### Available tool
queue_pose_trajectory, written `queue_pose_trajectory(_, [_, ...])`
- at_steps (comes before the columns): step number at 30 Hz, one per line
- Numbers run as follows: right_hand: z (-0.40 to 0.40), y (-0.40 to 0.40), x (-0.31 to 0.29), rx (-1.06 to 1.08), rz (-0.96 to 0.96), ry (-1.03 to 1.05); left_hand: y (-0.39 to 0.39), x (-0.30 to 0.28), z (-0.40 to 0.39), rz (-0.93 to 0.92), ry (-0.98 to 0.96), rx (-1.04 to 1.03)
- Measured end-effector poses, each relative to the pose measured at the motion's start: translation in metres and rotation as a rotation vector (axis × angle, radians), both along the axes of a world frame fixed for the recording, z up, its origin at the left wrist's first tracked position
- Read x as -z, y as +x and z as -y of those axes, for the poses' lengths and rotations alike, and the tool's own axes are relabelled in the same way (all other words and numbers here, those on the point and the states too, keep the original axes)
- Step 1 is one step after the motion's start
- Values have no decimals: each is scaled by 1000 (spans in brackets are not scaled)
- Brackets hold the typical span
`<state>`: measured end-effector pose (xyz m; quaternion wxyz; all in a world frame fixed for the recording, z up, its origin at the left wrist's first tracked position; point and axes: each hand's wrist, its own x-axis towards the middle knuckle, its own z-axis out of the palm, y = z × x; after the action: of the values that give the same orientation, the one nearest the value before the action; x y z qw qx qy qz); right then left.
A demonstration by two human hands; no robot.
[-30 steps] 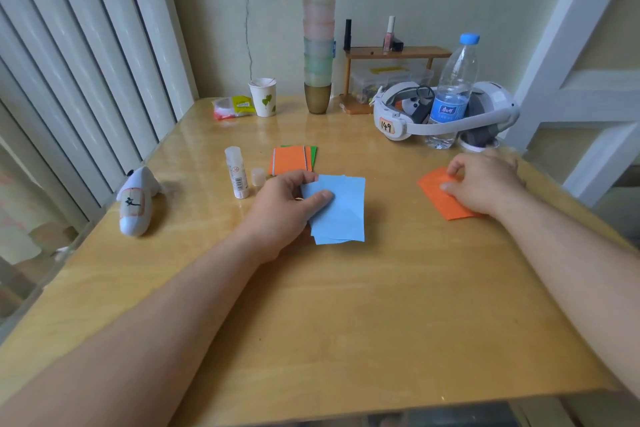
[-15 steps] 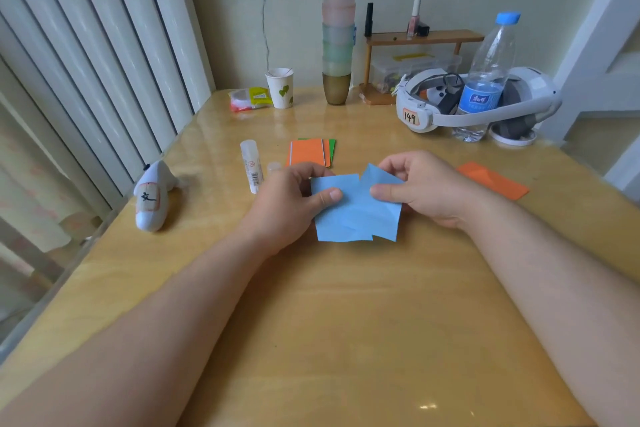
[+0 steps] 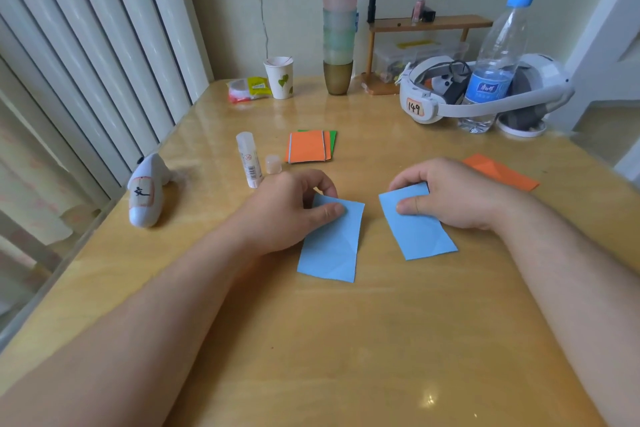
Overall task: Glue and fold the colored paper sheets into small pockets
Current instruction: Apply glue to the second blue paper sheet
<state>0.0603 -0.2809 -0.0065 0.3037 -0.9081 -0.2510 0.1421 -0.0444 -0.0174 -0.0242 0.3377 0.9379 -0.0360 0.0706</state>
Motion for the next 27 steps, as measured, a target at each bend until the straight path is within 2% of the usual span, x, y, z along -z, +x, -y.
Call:
queue_pose_trajectory(3, [-1,-2,-1,-5,59,-21,0,1,-3,6,-45,-17])
queue_pose_trajectory(7, [-2,-1,-3,-8,236,-121,1,1,-5,28,-37,-35])
queue_pose_trajectory(11, [-9,-4,-1,43,365,-7,-3,-5,-3,103,25,-44])
queue_pose_trajectory(15, [-24,-14,5,-9,423,165,-4,-14,-11,377,-19,-138])
queue_pose_trajectory(17, [-29,-19,7,-37,427,201,-3,-19,-20,521,-54,-288])
queue_pose_trajectory(19, [-33,-21,9,-43,423,228,-2,-22,-33,591,-124,-474])
queue_pose_trajectory(21, [-37,-22,11,-40,411,261,1,-23,-47,441,-235,-586])
queue_pose_trajectory(24, [-41,-24,12,-34,404,285,1,-19,-59,16,-458,-552])
queue_pose_trajectory(25, [-42,-25,12,-30,394,288,3,-15,-62,-43,-469,-539])
queue_pose_trajectory(27, [-43,-27,12,-24,377,293,5,-10,-64,-55,-366,-523])
